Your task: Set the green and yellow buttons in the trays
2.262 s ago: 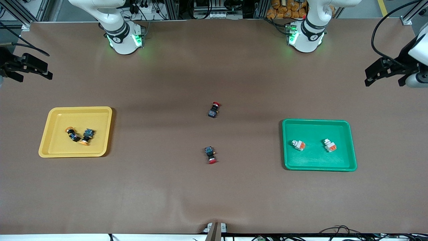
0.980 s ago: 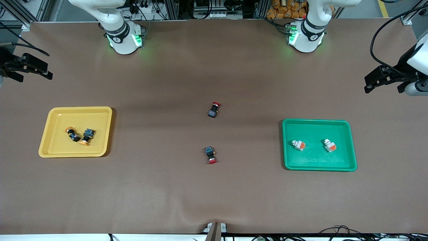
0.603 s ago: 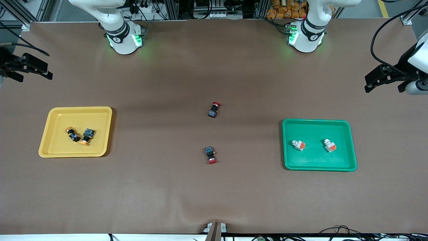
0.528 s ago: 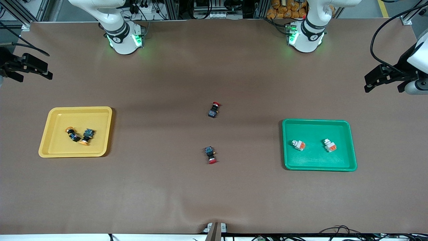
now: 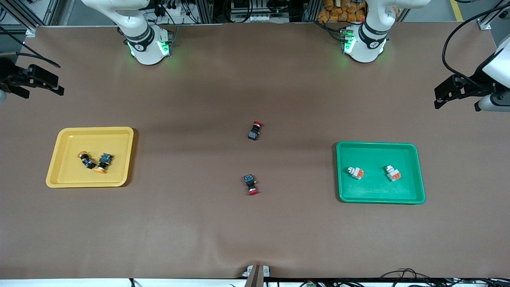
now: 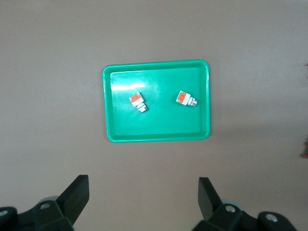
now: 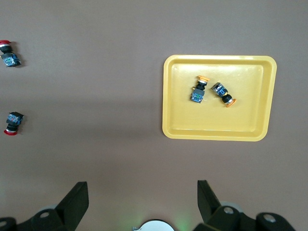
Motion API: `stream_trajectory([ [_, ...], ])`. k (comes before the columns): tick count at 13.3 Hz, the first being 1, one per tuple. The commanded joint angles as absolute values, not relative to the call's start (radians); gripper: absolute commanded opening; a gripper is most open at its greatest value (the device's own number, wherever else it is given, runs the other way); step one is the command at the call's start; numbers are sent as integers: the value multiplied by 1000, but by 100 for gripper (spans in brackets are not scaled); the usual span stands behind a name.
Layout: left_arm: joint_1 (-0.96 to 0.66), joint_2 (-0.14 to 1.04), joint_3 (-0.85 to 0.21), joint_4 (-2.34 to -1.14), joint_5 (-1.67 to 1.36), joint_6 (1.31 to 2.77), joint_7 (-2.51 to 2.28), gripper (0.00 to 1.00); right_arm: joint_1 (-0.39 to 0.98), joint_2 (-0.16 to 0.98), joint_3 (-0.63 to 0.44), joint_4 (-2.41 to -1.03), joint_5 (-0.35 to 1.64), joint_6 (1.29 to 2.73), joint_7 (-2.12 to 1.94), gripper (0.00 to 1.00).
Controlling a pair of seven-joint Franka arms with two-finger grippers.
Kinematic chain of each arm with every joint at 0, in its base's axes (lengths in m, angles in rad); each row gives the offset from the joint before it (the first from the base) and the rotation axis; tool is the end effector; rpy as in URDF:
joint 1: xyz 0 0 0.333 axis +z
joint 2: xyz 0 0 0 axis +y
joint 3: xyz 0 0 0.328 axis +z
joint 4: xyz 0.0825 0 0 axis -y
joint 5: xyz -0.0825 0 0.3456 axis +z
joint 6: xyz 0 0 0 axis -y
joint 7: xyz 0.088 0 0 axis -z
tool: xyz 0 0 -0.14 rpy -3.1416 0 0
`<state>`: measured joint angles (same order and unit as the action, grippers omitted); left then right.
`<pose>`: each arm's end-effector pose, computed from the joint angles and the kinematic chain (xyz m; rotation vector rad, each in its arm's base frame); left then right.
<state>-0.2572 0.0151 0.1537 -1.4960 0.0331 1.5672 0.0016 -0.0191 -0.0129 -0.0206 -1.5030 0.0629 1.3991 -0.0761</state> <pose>0.5208 -0.0501 0.6280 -3.1036 0.1617 -0.0902 0.4910 -0.0100 0.6250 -3.0701 -0.0681 0.1340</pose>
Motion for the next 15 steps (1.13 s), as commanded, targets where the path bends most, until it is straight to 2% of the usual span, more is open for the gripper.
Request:
stream_trajectory([
  [1, -239, 6, 132, -1508, 15, 1554, -1, 100, -29, -9, -11, -1491, 74, 1388, -63, 100],
  [8, -218, -8, 106, -1526, 15, 1525, -38, 100, -29, -8, -11, -1493, 74, 1387, -61, 100],
  [10, -117, -23, 20, -1535, 15, 1516, -38, 100, -29, -8, -11, -1494, 74, 1387, -61, 100],
  [13, -68, -49, -14, -1571, 12, 1514, -38, 100, -29, -8, -11, -1496, 74, 1387, -61, 100],
  [15, 4, -64, -92, -1585, 11, 1514, -38, 100, -29, -8, -11, -1497, 74, 1387, -61, 100],
])
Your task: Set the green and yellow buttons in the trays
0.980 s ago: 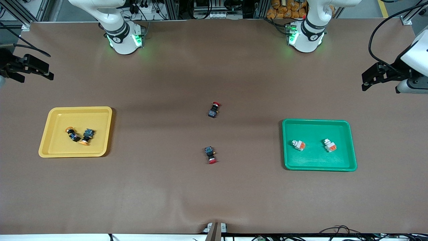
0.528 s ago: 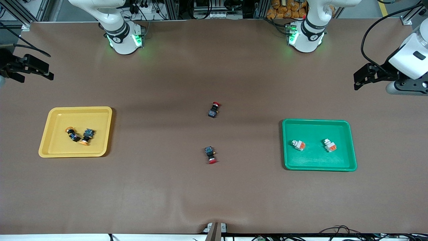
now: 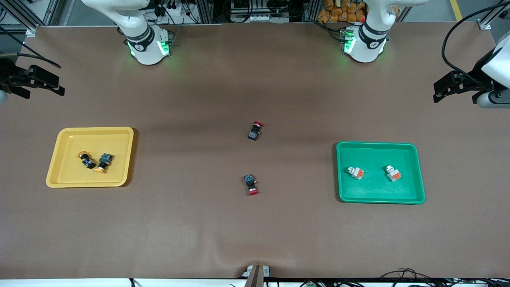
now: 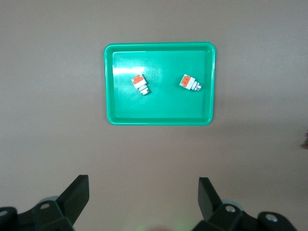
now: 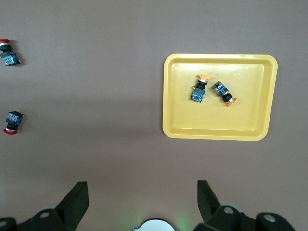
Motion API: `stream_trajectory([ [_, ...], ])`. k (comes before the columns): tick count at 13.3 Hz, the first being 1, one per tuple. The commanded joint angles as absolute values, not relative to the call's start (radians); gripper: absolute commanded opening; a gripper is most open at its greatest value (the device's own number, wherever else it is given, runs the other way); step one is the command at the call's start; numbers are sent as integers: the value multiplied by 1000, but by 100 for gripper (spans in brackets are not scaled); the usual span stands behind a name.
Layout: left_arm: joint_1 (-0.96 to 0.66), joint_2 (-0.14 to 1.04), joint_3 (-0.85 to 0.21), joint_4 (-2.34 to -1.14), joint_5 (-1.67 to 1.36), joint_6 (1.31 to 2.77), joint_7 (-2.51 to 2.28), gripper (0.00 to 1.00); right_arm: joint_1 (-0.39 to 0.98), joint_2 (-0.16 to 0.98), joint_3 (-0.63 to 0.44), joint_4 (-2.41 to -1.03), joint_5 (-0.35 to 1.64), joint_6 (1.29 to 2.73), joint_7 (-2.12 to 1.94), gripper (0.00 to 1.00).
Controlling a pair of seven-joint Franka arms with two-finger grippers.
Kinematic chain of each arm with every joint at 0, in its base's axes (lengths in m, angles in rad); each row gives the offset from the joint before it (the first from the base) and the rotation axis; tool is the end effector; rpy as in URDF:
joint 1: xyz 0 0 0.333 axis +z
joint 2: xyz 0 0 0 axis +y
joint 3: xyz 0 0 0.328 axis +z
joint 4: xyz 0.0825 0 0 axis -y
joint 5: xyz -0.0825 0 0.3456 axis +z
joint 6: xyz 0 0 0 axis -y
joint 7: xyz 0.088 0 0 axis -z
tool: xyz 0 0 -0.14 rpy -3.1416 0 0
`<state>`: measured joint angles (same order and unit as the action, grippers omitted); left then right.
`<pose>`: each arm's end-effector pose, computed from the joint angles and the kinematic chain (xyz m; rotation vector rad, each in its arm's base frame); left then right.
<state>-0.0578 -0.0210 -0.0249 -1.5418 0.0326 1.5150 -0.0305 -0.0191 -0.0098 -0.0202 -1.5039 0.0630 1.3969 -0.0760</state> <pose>0.5025 -0.0371 0.6219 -3.1073 0.0784 0.0061 0.4915 -0.0097 0.6230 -3.0693 -0.0684 0.1435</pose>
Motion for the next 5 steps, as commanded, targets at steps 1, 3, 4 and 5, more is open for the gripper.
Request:
stream_trajectory([
  [1, 24, -69, -115, -1588, 11, 1514, -40, 100, -29, -8, -11, -1499, 72, 1385, -61, 100],
  [3, 54, -87, -133, -1603, 9, 1506, -57, 100, -31, -8, -11, -1499, 72, 1385, -61, 100],
  [4, 75, -89, -155, -1605, 2, 1506, -57, 100, -31, -8, -11, -1499, 72, 1385, -61, 100],
  [5, 83, -89, -159, -1606, -3, 1505, -58, 100, -31, -8, -11, -1499, 72, 1385, -61, 100],
])
